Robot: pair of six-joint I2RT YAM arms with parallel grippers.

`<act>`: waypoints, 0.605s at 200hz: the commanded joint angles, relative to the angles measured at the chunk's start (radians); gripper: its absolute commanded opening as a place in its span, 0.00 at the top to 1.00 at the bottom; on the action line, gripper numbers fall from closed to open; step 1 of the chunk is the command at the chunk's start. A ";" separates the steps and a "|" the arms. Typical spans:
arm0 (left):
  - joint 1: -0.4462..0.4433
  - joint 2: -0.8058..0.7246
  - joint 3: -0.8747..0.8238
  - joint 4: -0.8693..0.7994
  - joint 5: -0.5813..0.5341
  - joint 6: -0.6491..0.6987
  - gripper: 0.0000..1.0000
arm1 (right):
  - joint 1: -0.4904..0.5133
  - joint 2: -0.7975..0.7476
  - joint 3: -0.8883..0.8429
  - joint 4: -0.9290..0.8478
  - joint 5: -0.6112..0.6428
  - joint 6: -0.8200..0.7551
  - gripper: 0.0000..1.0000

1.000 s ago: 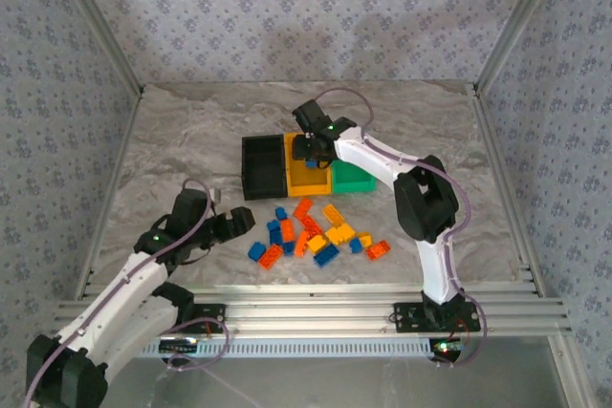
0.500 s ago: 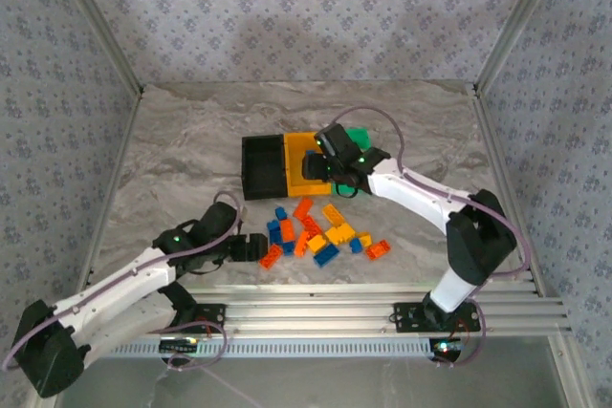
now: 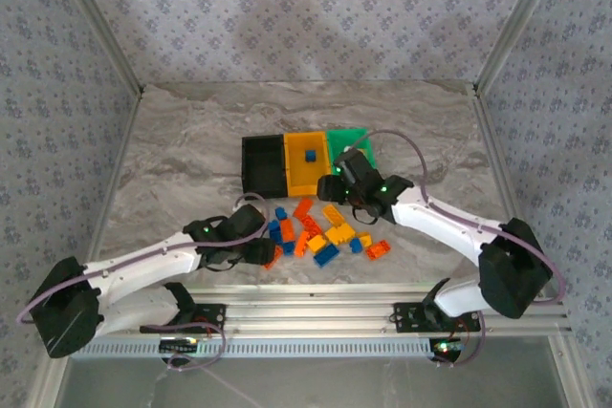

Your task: Sort the legos into containers by color

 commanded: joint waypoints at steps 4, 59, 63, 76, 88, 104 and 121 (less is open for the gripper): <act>-0.005 0.013 0.006 -0.013 -0.079 -0.004 0.30 | 0.009 -0.044 -0.031 0.020 0.029 0.032 0.34; 0.008 0.109 0.000 0.041 -0.071 0.016 0.38 | 0.014 -0.095 -0.044 0.005 0.058 0.033 0.34; 0.010 0.116 -0.001 0.042 -0.071 0.015 0.38 | 0.013 -0.099 -0.044 0.005 0.059 0.034 0.34; 0.020 0.125 -0.001 0.042 -0.070 0.015 0.42 | 0.015 -0.107 -0.045 0.003 0.060 0.034 0.34; 0.029 0.120 -0.009 0.048 -0.066 0.016 0.46 | 0.014 -0.113 -0.045 0.001 0.062 0.034 0.34; 0.040 0.111 -0.019 0.054 -0.054 0.017 0.51 | 0.014 -0.118 -0.045 -0.001 0.062 0.034 0.33; 0.046 0.111 -0.024 0.055 -0.043 0.019 0.54 | 0.014 -0.119 -0.045 -0.003 0.068 0.035 0.34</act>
